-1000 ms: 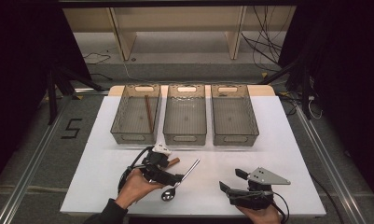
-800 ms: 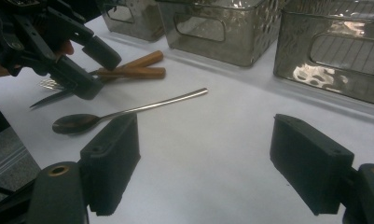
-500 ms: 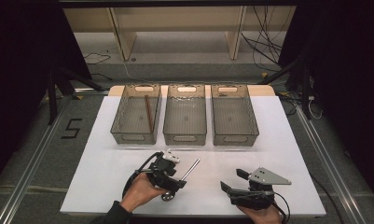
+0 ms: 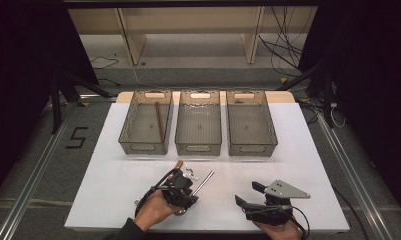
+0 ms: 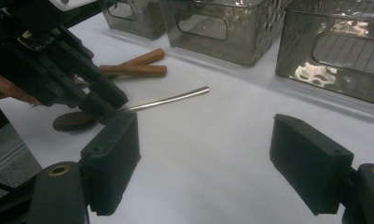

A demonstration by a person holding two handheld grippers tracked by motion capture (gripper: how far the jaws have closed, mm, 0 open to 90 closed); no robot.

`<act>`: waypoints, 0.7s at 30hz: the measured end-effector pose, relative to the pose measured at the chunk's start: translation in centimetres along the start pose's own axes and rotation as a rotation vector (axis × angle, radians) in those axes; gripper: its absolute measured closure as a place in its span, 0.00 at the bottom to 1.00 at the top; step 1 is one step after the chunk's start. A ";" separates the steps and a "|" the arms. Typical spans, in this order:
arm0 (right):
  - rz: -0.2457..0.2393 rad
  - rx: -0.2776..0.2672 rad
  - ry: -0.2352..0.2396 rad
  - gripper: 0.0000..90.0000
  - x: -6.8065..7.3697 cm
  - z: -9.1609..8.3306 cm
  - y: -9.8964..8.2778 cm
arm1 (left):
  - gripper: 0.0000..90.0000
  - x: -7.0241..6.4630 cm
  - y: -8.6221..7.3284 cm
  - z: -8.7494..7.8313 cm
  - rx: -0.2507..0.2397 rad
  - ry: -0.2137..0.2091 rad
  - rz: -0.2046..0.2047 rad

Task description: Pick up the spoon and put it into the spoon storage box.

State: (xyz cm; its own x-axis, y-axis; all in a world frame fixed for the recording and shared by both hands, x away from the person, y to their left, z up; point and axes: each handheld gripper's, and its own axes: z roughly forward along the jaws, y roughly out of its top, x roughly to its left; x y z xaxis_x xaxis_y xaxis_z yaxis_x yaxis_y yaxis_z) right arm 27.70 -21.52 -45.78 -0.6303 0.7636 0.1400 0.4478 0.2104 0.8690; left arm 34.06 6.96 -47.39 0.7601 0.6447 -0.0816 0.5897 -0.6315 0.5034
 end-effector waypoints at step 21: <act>0.007 0.004 0.007 0.28 0.0 0.1 0.0 | 0.92 -0.5 -0.2 0.2 -0.021 0.060 0.014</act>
State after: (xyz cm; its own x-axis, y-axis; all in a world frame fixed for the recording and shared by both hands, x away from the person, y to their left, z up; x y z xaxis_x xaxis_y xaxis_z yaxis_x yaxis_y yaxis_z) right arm 27.71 -21.47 -45.80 -0.6313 0.7610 0.1495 0.4550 0.2072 0.8661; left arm 33.64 6.68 -47.61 0.7501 0.6610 -0.0226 0.5726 -0.6320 0.5222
